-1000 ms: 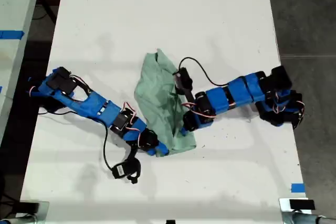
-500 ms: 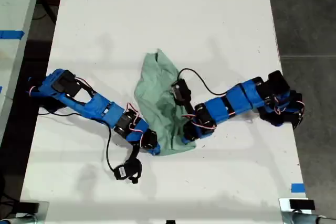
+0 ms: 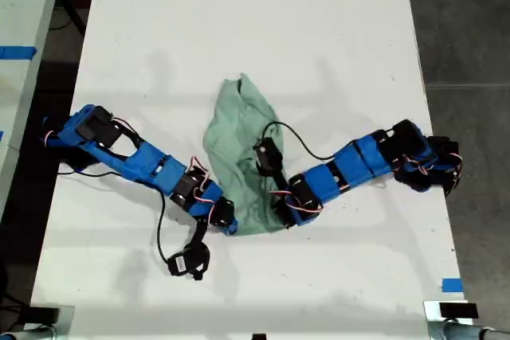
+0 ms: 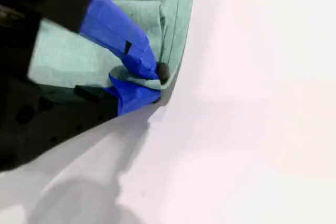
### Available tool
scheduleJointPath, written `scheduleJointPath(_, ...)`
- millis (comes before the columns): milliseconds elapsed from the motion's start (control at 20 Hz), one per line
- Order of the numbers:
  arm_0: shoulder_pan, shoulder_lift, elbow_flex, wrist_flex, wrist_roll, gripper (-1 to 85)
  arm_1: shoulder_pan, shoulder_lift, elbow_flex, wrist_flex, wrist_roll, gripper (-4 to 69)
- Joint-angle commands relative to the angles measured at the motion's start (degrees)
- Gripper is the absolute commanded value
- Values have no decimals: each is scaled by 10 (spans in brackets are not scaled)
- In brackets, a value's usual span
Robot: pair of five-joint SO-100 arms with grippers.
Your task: Fold t shirt
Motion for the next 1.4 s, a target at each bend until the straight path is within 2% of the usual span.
scheduleJointPath(0, 40, 76, -31, 14, 6, -2, -23, -1, -101, -27, -29, 3)
scheduleJointPath(100, 69, 120, -37, 8, 26, -2, -41, 24, -113, -93, -54, 3)
scheduleJointPath(300, 91, 227, -53, 27, 76, -2, -34, 106, -113, -129, -112, 3)
scheduleJointPath(400, 67, 265, -42, 128, 47, -2, -11, 154, -113, -118, -136, 3)
scheduleJointPath(550, 27, 286, -28, 279, 0, -2, 42, 214, -103, -65, -169, 3)
scheduleJointPath(600, 15, 311, 6, 293, 0, -2, 63, 229, -98, -47, -180, 3)
scheduleJointPath(800, -33, 492, 192, 296, 3, -2, 125, 258, -95, -21, -223, 3)
scheduleJointPath(950, -90, 635, 302, 298, 33, -3, 176, 265, -90, -15, -265, 3)
scheduleJointPath(1250, -183, 648, 331, 290, 127, -3, 256, 261, -88, -33, -314, 4)
scheduleJointPath(1300, -208, 648, 333, 289, 151, 9, 272, 259, -86, -34, -330, 12)
scheduleJointPath(1350, -239, 651, 336, 295, 172, 128, 290, 257, -86, -36, -351, 83)
